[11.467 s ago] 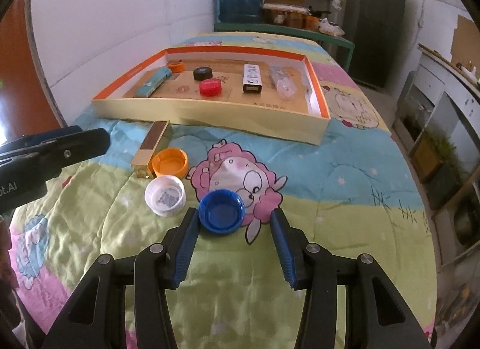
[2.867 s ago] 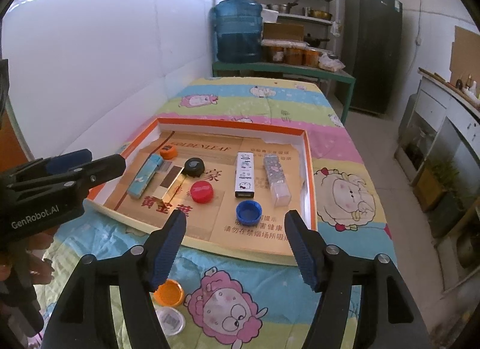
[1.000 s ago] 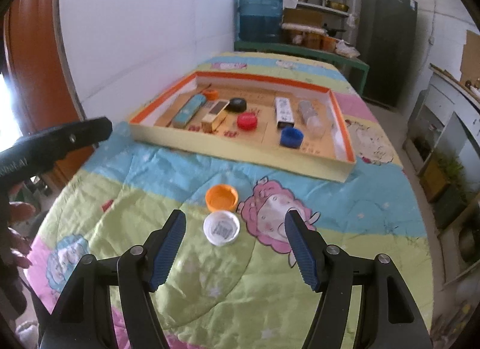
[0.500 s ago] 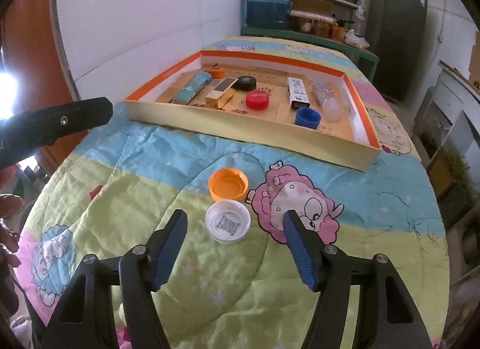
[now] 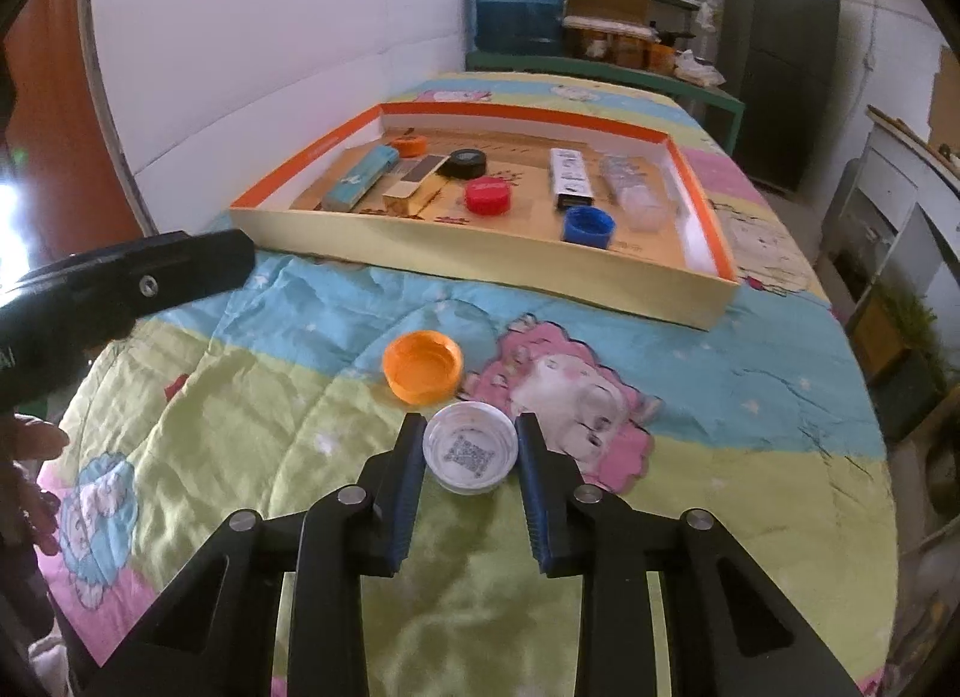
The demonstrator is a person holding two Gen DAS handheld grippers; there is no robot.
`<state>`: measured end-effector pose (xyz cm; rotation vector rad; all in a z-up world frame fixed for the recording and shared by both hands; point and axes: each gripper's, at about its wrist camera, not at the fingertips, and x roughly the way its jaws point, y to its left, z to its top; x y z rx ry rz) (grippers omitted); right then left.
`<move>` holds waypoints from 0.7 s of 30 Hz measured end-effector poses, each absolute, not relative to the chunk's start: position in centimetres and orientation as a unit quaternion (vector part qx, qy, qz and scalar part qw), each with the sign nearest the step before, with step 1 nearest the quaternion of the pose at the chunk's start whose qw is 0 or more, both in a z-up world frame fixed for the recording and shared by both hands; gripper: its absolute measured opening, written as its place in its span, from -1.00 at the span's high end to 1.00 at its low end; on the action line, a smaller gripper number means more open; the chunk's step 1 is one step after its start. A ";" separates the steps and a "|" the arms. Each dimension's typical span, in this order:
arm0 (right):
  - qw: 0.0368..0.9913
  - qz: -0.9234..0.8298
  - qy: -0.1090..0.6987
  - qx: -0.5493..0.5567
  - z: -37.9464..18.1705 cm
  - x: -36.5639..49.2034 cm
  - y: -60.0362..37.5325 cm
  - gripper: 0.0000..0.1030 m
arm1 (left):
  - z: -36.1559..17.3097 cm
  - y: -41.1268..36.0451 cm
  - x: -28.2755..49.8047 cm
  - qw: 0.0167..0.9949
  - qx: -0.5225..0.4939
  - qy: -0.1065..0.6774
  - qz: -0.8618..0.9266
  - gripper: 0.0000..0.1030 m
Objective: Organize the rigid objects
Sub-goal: 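Grasp the orange cap on the quilt with the left gripper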
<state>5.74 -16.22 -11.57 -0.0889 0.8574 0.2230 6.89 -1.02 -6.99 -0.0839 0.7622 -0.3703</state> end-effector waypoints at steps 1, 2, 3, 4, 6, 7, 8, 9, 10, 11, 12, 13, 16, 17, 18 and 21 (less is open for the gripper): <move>0.904 0.102 0.413 -0.036 -11.3 5.5 -16.9 0.41 | -7.0 -1.9 6.8 0.910 -0.031 0.369 -0.190 -0.30; 0.906 0.097 0.410 -0.031 -11.2 5.2 -17.4 0.41 | -7.1 -2.5 6.8 0.909 -0.023 0.369 -0.195 -0.30; 0.909 0.090 0.406 -0.027 -10.9 4.9 -18.0 0.41 | -7.3 -3.4 6.9 0.906 -0.012 0.370 -0.203 -0.30; 0.911 0.084 0.403 -0.026 -10.8 4.7 -18.5 0.41 | -7.6 -4.2 7.0 0.903 -0.005 0.375 -0.208 -0.30; 0.913 0.068 0.401 -0.021 -10.8 4.6 -19.7 0.41 | -8.3 -5.5 7.3 0.898 0.011 0.385 -0.214 -0.30; 0.913 0.062 0.403 -0.015 -10.8 4.5 -20.4 0.41 | -8.7 -6.4 7.6 0.896 0.023 0.389 -0.214 -0.30; 0.913 0.058 0.403 -0.011 -10.8 4.5 -20.8 0.41 | -9.0 -6.9 7.8 0.895 0.031 0.391 -0.212 -0.30; 0.914 0.053 0.403 -0.005 -10.8 4.5 -21.4 0.41 | -9.3 -7.4 8.1 0.893 0.038 0.395 -0.211 -0.30; 0.914 0.050 0.402 -0.001 -10.8 4.4 -21.8 0.41 | -9.5 -7.7 8.2 0.892 0.040 0.397 -0.211 -0.30; 0.915 0.049 0.400 0.002 -10.7 4.3 -22.0 0.41 | -9.8 -8.2 8.4 0.892 0.044 0.399 -0.209 -0.30; 0.915 0.048 0.399 0.004 -10.7 4.3 -22.3 0.41 | -10.0 -8.4 8.8 0.891 0.049 0.402 -0.206 -0.30; 0.916 0.049 0.399 0.006 -10.7 4.3 -22.4 0.41 | -10.3 -8.8 9.0 0.890 0.053 0.405 -0.203 -0.30; 0.917 0.052 0.396 0.010 -10.6 4.3 -22.6 0.41 | -10.9 -9.1 9.4 0.887 0.059 0.413 -0.197 -0.30; 0.917 0.053 0.395 0.011 -10.6 4.3 -22.6 0.41 | -11.2 -9.2 9.6 0.885 0.062 0.419 -0.193 -0.30; 0.917 0.055 0.394 0.012 -10.5 4.3 -22.6 0.41 | -11.3 -9.2 9.7 0.884 0.064 0.422 -0.189 -0.28; 0.918 0.061 0.392 0.015 -10.5 4.5 -22.5 0.41 | -11.6 -9.2 9.6 0.886 0.074 0.425 -0.169 -0.04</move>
